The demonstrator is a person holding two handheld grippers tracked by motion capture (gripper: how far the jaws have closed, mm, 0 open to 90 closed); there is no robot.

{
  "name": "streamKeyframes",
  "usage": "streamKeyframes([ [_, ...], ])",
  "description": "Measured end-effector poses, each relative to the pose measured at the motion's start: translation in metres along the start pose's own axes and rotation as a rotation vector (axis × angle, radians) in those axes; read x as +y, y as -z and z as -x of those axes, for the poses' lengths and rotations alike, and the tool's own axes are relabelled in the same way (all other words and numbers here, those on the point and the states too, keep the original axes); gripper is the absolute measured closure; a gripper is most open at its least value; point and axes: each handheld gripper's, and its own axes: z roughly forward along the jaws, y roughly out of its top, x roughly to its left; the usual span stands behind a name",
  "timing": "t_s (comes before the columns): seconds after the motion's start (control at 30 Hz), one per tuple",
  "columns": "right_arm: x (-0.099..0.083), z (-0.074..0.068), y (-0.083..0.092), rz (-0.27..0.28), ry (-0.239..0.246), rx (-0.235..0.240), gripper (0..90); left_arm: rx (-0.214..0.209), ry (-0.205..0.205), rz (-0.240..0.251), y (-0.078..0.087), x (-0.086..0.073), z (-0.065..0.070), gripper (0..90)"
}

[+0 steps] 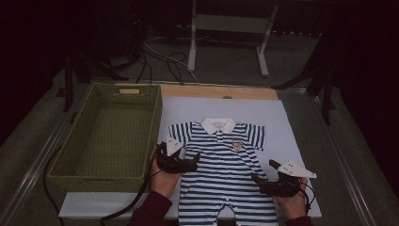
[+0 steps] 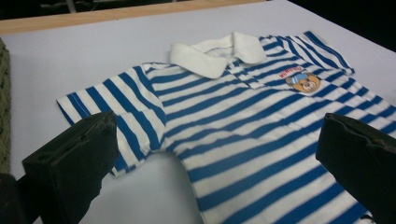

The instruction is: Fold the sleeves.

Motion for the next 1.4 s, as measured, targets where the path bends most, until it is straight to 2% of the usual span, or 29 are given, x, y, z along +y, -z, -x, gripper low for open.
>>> streamKeyframes([
  [0.17, 0.002, 0.0, -0.003, 0.003, -0.003, 0.003, 8.4, 0.005, 0.008, 0.002, -0.004, 0.003, -0.002, 0.4],
  [0.3, 0.004, 0.0, -0.004, 0.016, -0.002, 0.008, 8.4, 0.014, -0.018, 0.0, -0.009, 0.006, -0.003, 0.4],
  [0.4, 0.005, 0.001, -0.007, 0.018, 0.001, 0.008, 8.5, 0.003, -0.024, -0.008, -0.012, 0.007, -0.004, 0.3],
  [0.5, 0.006, 0.0, -0.01, 0.017, 0.005, 0.013, 8.5, -0.008, -0.018, 0.01, -0.013, 0.007, -0.005, 0.3],
  [0.6, 0.008, 0.0, -0.014, 0.016, 0.012, 0.012, 8.5, -0.006, -0.029, 0.039, -0.014, 0.007, -0.007, 0.2],
  [0.7, 0.009, 0.0, -0.015, 0.015, 0.018, 0.016, 8.5, 0.019, -0.031, 0.04, -0.017, 0.008, -0.01, 0.2],
  [0.8, 0.008, -0.001, -0.015, 0.017, 0.02, 0.012, 8.5, 0.018, 0.012, 0.018, -0.022, 0.009, -0.013, 0.2],
  [0.9, 0.008, -0.001, -0.014, 0.016, 0.018, 0.013, 8.6, 0.059, 0.008, -0.001, -0.028, 0.011, -0.015, 0.2],
  [1.07, 0.006, -0.002, -0.014, 0.007, 0.026, 0.011, 8.6, 0.099, 0.04, -0.003, -0.034, 0.01, -0.022, 1.2],
  [1.3, 0.005, -0.002, -0.015, 0.004, 0.027, 0.008, 8.6, 0.145, 0.036, -0.019, -0.041, 0.009, -0.027, 2.4],
  [1.4, 0.005, -0.002, -0.015, 0.003, 0.027, 0.008, 8.6, 0.151, 0.04, -0.027, -0.045, 0.008, -0.028, 3.3],
])
